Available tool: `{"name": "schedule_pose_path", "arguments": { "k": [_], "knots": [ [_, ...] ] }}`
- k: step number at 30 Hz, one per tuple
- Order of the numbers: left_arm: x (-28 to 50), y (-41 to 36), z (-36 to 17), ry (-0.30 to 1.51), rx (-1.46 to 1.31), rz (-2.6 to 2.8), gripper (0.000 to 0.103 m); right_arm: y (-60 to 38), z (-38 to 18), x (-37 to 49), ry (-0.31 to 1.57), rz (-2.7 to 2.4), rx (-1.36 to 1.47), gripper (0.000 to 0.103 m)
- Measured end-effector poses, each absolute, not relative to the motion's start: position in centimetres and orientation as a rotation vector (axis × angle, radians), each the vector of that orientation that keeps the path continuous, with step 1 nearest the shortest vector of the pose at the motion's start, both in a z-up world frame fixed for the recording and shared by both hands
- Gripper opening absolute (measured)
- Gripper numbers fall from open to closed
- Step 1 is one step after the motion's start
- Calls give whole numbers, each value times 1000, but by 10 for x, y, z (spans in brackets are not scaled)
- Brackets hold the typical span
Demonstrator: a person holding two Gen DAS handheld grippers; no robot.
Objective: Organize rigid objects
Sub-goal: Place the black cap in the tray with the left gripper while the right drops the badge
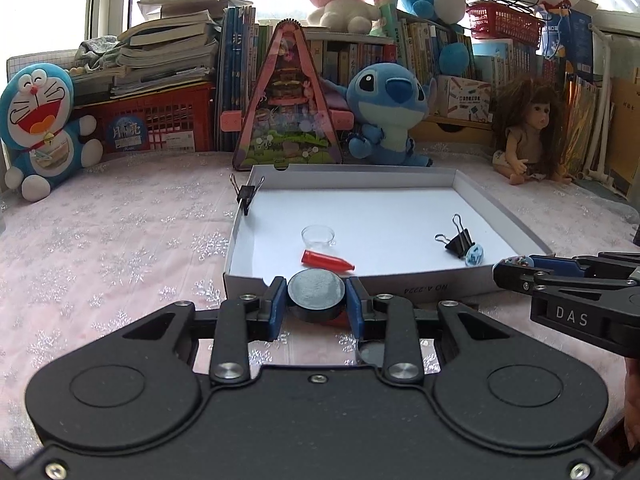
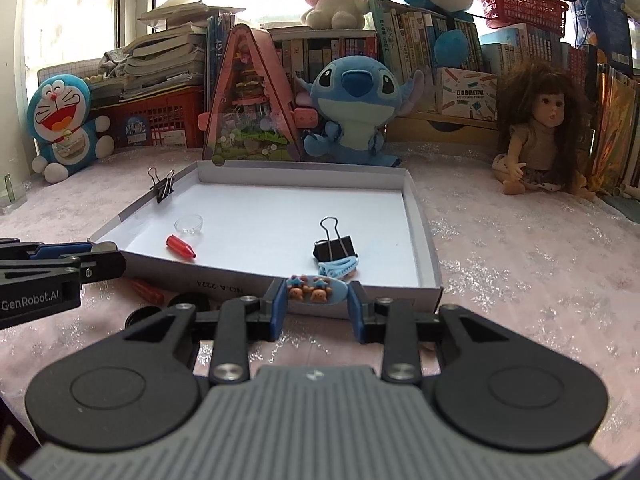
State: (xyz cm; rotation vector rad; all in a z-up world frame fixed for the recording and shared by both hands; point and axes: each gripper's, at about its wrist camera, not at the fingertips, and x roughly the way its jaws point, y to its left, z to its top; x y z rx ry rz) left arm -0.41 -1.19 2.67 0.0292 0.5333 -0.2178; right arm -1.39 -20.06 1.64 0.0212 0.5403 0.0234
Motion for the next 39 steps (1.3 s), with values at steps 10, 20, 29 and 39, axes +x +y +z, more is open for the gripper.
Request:
{"name": "schedule_pose_path", "arguments": {
  "k": [10,20,29,39],
  "knots": [
    [33,-7,53,534,-13,-219,30,-219,30,10,528,-4,70,37],
    [92,-14,62,597,-37,-230,30,-238,35,64,588,0,123,37],
    [158,-19,51,737,-95,-220,30,-253,28,119,716,62,219,37],
    [187,-32,17,825,-51,-184,30,-249,15,148,817,56,213,37]
  ]
}}
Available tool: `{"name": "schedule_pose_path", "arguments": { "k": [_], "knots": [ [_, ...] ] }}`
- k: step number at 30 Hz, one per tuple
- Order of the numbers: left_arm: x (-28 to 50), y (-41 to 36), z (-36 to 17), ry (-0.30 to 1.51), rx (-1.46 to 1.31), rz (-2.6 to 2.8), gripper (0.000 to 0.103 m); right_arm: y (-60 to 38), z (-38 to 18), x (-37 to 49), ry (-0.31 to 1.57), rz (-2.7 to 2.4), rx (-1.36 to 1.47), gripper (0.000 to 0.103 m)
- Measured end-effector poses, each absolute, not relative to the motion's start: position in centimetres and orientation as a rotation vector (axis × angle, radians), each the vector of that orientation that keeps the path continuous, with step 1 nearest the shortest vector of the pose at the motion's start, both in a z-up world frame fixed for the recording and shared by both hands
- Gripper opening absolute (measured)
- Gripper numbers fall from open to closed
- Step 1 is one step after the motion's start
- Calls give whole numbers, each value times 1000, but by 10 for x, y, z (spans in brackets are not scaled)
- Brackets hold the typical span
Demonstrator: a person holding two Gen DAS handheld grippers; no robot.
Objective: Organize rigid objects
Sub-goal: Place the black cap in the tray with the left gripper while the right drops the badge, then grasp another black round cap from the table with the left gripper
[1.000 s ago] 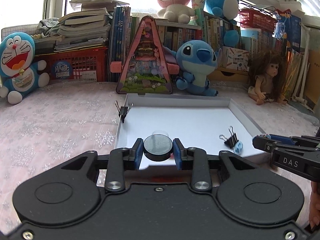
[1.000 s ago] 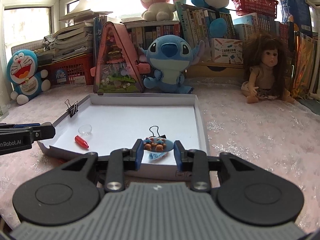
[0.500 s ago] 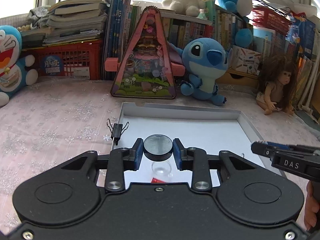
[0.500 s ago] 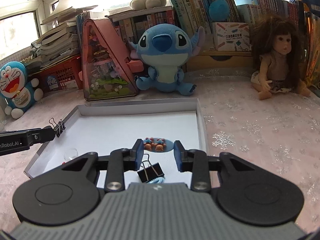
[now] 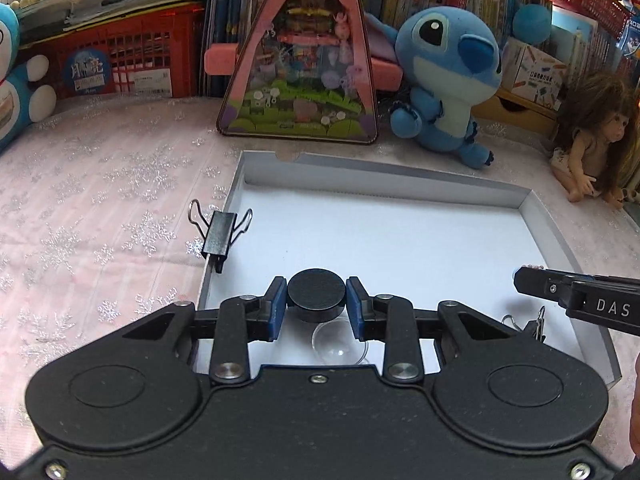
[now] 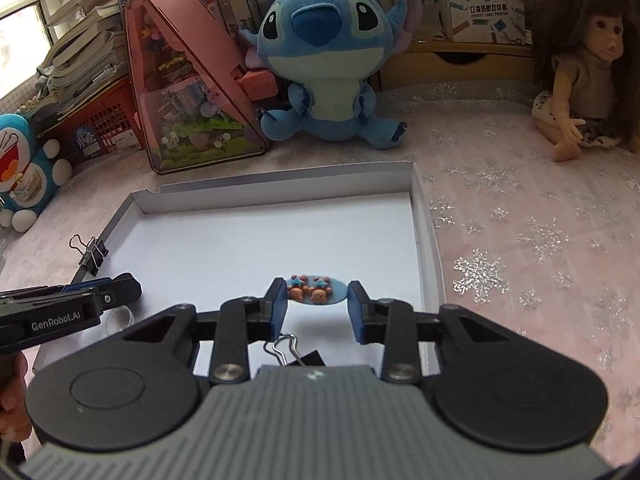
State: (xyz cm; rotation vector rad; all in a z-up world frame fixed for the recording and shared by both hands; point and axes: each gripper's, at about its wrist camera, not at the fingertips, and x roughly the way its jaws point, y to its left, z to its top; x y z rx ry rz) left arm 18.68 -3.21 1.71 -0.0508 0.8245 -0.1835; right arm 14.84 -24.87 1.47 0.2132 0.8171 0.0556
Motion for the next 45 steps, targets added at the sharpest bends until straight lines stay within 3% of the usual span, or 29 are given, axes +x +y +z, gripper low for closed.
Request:
{"name": "schedule_pose_path", "arguments": {
  "k": [16,18,20,29,45],
  "knots": [
    [189,-37,12,820,-18,-170,30,-242,8,154,871,45,182,41],
    [187,-37,13,818,-15,-172,33,-243,9,153,865,49,192,44],
    [184,-38,16,808,-8,-164,44,-243,11,150,856,52,194,56],
    [140,-37,38,714,21,-223,59,-238,34,111,724,107,158,67],
    [44,-34,46,620,26,-297,62,-219,36,25,587,204,95,73]
  ]
}}
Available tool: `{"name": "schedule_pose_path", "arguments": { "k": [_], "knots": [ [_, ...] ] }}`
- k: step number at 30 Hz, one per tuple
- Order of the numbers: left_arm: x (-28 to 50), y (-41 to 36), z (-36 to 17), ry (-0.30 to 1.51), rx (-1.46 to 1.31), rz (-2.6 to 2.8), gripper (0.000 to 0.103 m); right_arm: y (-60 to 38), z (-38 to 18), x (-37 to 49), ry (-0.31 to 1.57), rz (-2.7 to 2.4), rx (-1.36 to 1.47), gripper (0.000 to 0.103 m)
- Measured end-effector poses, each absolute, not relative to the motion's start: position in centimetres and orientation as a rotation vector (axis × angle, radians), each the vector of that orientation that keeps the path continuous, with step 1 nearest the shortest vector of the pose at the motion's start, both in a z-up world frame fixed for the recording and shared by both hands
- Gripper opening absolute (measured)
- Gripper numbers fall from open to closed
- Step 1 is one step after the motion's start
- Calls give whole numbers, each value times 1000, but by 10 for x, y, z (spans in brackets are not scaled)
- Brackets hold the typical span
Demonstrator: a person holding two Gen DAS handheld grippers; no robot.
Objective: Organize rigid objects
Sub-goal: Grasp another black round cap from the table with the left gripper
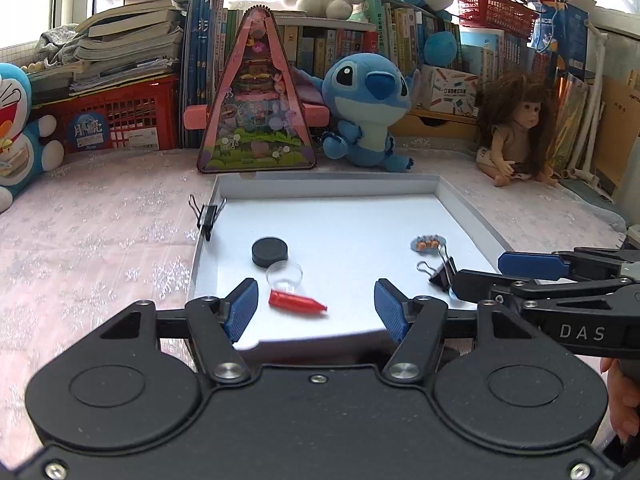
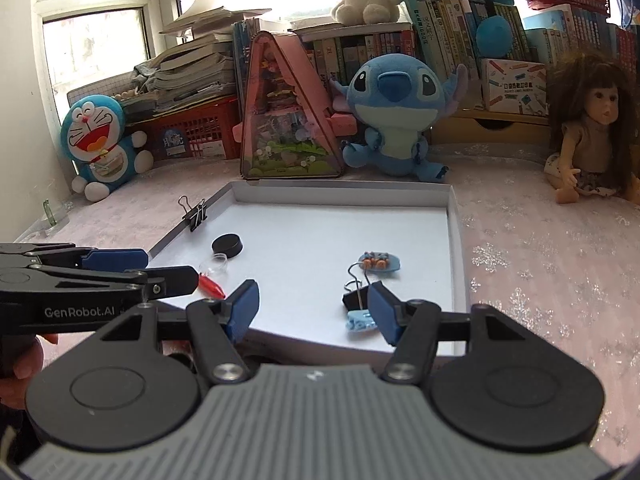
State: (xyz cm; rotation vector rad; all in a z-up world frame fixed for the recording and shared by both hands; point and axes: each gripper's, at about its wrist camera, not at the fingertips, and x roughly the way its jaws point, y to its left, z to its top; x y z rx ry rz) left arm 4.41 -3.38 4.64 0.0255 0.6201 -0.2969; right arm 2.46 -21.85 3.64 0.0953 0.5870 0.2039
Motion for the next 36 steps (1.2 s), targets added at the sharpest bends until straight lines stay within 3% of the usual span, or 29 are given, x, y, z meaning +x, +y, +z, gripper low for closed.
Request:
{"name": "schedule_pose_path", "arguments": {
  "k": [12,21,25,34,36],
  "knots": [
    [4,-29,16,678,28,-362,61,-215,15,-1,597,229,76,73],
    [-2,-33,0,709,39,-393,44,-210,11,-2,601,236,76,73],
    [-1,-33,0,708,47,-379,30,-204,8,-1,599,253,54,77],
    [1,-25,5,692,40,-354,30,-196,5,6,626,258,88,77],
    [1,-22,7,686,37,-341,30,-195,5,6,632,262,89,73]
  ]
}}
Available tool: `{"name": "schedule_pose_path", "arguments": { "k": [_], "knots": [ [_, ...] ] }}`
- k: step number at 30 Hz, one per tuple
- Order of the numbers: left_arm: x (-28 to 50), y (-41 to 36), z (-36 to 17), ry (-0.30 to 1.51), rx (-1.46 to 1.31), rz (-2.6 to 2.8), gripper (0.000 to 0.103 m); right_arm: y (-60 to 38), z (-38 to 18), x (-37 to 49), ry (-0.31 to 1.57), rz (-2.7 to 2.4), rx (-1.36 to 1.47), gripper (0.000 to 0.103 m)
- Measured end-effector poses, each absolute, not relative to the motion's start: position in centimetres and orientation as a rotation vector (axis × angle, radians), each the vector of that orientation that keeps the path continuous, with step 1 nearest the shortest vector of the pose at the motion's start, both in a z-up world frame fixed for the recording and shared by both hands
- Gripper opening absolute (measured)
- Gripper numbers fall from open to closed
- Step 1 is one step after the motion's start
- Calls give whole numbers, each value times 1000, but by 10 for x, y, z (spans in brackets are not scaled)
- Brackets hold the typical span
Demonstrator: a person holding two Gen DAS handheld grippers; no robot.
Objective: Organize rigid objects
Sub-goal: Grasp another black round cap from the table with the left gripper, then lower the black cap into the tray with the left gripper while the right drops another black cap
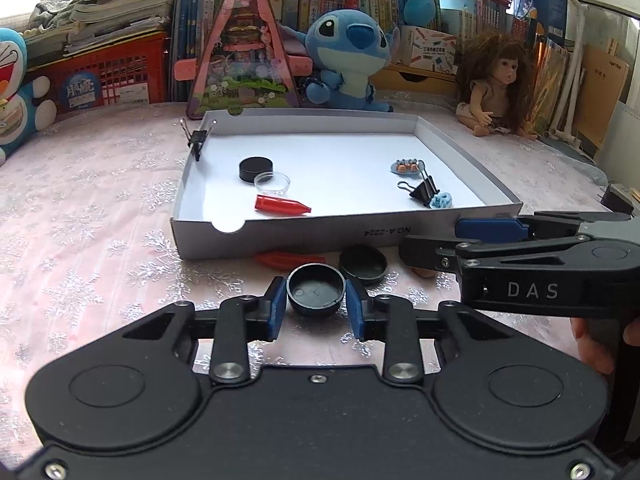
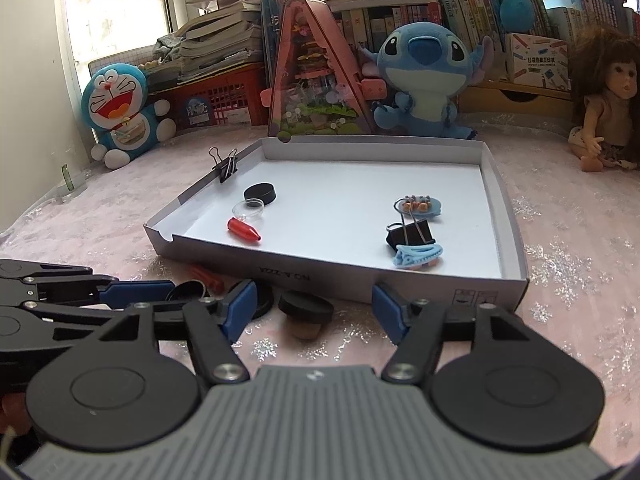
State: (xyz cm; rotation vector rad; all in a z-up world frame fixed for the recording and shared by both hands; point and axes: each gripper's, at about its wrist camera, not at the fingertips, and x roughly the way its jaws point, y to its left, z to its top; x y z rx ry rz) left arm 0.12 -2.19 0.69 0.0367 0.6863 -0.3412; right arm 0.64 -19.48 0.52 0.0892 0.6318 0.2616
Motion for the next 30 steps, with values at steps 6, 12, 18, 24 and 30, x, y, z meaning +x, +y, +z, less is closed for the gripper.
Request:
{"name": "schedule_pose_path", "arguments": {
  "k": [6,12,18,24,30],
  "knots": [
    [4,-17,15,666,36,-320,30,-188,4,10,656,273,70,54],
    [5,-15,19,654,32,-310,30,-184,3,15,681,282,88,40],
    [5,-16,22,642,23,-310,30,-183,4,12,673,283,83,36],
    [9,-17,27,634,8,-311,30,-183,15,4,629,278,58,36],
    [18,-15,37,616,-5,-302,30,-187,30,1,566,254,33,36]
  ]
}}
